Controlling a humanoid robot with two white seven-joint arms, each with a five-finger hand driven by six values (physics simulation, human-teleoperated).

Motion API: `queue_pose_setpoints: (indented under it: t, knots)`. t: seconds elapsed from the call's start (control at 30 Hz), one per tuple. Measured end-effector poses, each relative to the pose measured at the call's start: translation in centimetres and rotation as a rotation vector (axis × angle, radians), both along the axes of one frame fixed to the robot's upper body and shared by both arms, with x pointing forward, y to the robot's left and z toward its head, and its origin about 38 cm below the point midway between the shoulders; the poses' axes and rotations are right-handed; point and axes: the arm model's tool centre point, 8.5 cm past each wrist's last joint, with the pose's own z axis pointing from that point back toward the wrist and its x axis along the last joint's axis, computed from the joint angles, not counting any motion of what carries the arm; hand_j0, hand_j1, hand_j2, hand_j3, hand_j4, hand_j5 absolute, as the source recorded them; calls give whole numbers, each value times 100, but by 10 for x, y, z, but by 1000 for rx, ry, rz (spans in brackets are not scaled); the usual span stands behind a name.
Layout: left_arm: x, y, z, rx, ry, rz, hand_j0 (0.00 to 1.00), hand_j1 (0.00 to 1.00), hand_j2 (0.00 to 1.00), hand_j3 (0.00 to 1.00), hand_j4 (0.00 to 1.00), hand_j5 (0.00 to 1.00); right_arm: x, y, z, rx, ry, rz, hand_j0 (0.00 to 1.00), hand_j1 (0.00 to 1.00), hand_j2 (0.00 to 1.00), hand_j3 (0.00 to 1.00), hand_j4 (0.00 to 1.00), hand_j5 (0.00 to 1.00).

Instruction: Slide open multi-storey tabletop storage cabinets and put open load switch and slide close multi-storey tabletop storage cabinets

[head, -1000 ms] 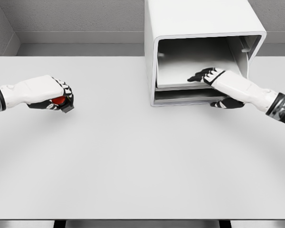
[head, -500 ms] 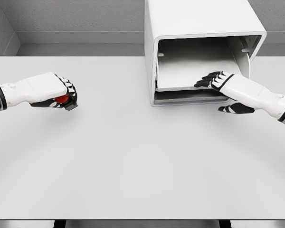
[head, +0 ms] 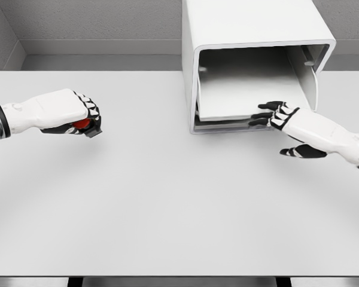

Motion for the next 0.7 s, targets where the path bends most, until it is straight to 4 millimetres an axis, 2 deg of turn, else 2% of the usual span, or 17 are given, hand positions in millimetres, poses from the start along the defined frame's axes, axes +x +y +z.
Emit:
queue_pose_setpoints:
  t: [0.2, 0.4, 0.5, 0.7]
  knots:
    - [-3, -5, 3, -2, -11, -17, 44, 44, 44, 44, 44, 44, -10, -5, 6, -7, -18, -4, 92, 92, 92, 92, 92, 92]
    - [-8, -13, 10, -6, -36, -43, 44, 44, 44, 44, 44, 44, -13, -16, 24, 3, -56, -26, 91, 91, 91, 91, 91, 91]
    - [-10, -17, 14, -14, -45, -59, 43, 43, 43, 43, 43, 43, -13, -22, 38, 22, -86, -39, 87, 87, 87, 87, 87, 87]
    - [-17, -29, 20, -27, -66, -96, 43, 43, 43, 43, 43, 43, -12, -33, 60, 77, -130, -67, 71, 71, 71, 71, 71, 71]
